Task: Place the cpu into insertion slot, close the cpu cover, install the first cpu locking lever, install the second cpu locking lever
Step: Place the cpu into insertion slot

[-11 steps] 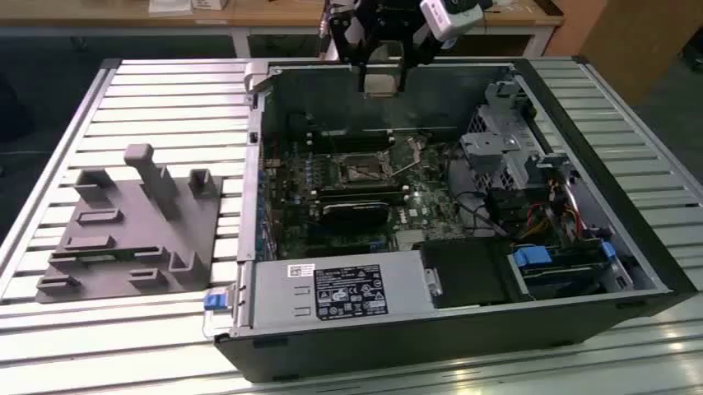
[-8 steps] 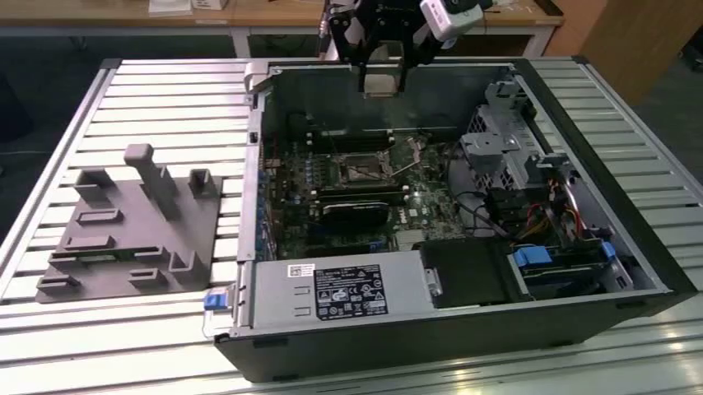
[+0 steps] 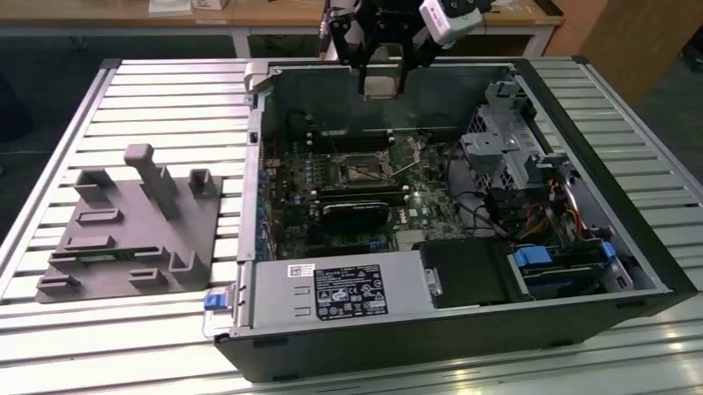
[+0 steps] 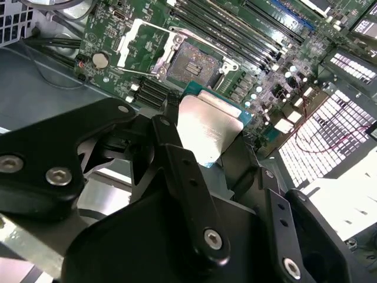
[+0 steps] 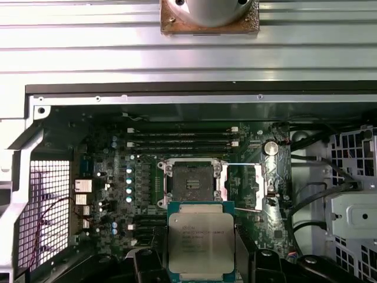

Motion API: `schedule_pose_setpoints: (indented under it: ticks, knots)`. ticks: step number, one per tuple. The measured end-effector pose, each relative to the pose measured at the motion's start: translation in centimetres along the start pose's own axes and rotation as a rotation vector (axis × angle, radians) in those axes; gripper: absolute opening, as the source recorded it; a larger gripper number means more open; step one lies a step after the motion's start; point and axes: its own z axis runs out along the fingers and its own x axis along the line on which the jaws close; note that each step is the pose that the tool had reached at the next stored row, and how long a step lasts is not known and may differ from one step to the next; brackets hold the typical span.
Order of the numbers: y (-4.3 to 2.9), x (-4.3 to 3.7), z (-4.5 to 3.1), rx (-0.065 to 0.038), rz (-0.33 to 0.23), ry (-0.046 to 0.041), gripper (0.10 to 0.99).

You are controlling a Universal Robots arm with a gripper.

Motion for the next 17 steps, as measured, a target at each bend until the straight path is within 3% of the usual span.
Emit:
schedule_pose_setpoints:
  ticks: [11,17]
  knots:
    - [-0.09,0.07,1.02,0.0,0.0,-0.0037,0.537]
    - [-0.2,0.46,2.05,0.0,-0.001,-0.0067,0.537]
